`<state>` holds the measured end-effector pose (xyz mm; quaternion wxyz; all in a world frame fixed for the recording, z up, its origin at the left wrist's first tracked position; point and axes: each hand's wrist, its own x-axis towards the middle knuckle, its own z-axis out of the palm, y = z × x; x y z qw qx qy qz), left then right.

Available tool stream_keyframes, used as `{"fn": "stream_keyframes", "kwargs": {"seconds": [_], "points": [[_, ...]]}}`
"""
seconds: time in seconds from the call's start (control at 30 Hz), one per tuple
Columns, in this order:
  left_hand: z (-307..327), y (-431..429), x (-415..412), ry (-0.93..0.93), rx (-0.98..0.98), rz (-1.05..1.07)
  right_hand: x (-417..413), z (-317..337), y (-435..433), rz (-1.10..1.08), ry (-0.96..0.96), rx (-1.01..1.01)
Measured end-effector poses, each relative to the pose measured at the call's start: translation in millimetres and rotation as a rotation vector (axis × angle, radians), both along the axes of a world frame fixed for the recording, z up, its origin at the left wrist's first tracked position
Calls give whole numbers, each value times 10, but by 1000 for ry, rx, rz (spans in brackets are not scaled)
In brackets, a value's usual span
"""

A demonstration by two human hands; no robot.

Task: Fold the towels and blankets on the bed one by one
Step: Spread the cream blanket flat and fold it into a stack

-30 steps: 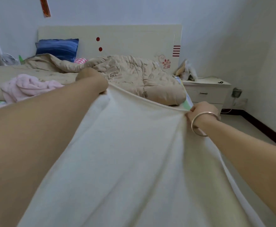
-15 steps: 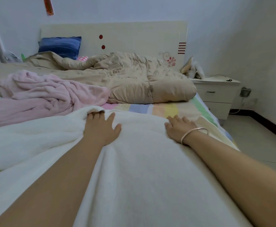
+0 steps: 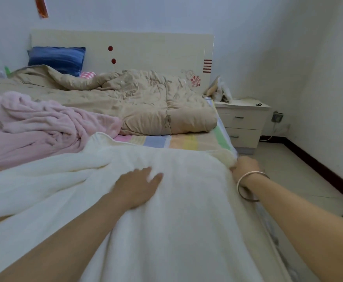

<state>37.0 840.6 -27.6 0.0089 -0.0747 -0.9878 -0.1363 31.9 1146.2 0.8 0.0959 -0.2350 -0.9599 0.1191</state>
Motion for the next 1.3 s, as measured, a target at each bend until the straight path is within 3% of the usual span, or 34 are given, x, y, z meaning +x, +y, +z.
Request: {"fn": "stream_keyframes", "kwargs": {"seconds": [0.07, 0.17, 0.23, 0.4, 0.53, 0.6, 0.77, 0.93, 1.03, 1.3], "points": [[-41, 19, 193, -56, -113, -95, 95, 63, 86, -31, 105, 52], [-18, -81, 461, 175, -211, -114, 165, 159, 142, -66, 115, 4], [62, -81, 691, 274, -127, -211, 304, 147, 90, -78, 72, -80], [183, -88, 1354, 129, 152, -220, 1327, 221, -494, 312, -86, 27], [210, -136, 1971, -6, 81, -258, 2738, 165, -1011, 629, -307, 26], [204, -241, 2287, -24, 24, -271, 3166, 82, -994, 584, -389, 67], [168, -664, 3105, -35, -61, -273, 3408, 229, -1027, 180, -442, 282], [197, -1144, 3642, -32, -110, -324, 3908, 306, -2237, 424, -283, 93], [246, -1619, 3975, 7, -77, -330, 4421, 175, -3091, 540, -344, 34], [170, -3560, 4742, 66, -61, -339, 5286, 192, -4307, 357, -375, -3]]}}
